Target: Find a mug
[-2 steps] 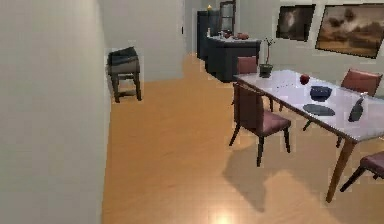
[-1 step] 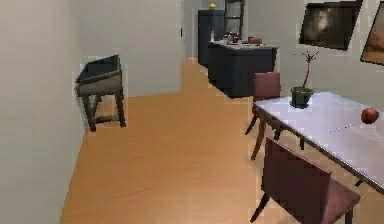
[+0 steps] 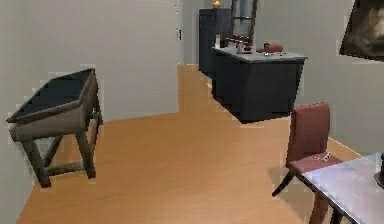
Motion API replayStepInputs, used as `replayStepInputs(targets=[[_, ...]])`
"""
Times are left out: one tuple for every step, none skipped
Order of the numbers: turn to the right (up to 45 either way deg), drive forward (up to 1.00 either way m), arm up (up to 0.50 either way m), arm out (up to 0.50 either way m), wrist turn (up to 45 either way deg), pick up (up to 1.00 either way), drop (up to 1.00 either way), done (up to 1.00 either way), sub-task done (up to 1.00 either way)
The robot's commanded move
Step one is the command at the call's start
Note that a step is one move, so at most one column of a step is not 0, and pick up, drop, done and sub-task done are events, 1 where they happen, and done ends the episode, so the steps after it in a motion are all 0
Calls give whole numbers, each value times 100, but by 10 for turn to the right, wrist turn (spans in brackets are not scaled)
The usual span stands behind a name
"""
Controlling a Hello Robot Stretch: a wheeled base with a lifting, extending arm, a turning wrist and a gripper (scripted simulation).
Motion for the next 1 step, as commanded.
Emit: replayStepInputs(targets=[[-120, 0, 0, 0, 0, 0, 0, 0, 0]])
